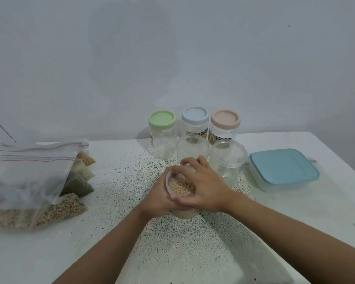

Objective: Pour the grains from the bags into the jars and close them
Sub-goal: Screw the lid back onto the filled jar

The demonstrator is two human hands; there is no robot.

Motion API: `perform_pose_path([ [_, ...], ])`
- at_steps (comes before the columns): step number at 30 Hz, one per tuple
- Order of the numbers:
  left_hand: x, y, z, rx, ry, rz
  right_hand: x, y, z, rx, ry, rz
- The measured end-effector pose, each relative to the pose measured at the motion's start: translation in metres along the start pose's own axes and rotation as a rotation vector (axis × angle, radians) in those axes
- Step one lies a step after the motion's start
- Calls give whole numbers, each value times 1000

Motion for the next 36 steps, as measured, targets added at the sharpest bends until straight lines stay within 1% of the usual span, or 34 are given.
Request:
perform_pose_path([
  [3, -2, 5, 6, 60, 36, -50, -20, -3, 8, 476, -180, 86],
  [4, -5, 6, 7, 57, 60, -57, -28, -5, 13, 577, -217, 110],
  [6, -15, 10, 8, 14, 110, -64, -43, -8, 21, 693, -272, 130],
  [9, -29, 17, 6, -89, 154, -45, -54, -14, 26, 714, -365, 116],
  [11, -33, 14, 10, -83, 194, -15, -54, -17, 28, 709, -432, 111],
  [14, -33, 1, 22, -110, 278, 123, -45, -17, 27, 723, -473, 51],
  [17, -36, -6, 28, -128, 354, 266, -34, -21, 20, 780, -524, 25],
  [20, -39, 3, 26, -159, 435, 358, -26, -28, 11, 798, -566, 45],
  [22, -39, 13, 23, -212, 495, 398, -20, -32, 6, 863, -617, 50],
  [27, -24, 41, 17, -294, 510, 415, 0, -45, 0, 1055, -723, 110],
  [33, 2, 64, 7, -303, 518, 416, 30, -52, 1, 1278, -825, 180],
  [36, 12, 74, 1, -334, 514, 388, 42, -50, 1, 1372, -853, 169],
])
Point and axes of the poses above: each hand's wrist, its own x-axis towards the middle knuckle, its own y-axis out of the back of the hand, z = x × y, the point moved 1 cm from there along x, towards the middle knuckle, and after that the axes turned 9 degrees about x, right-handed, at the moved point
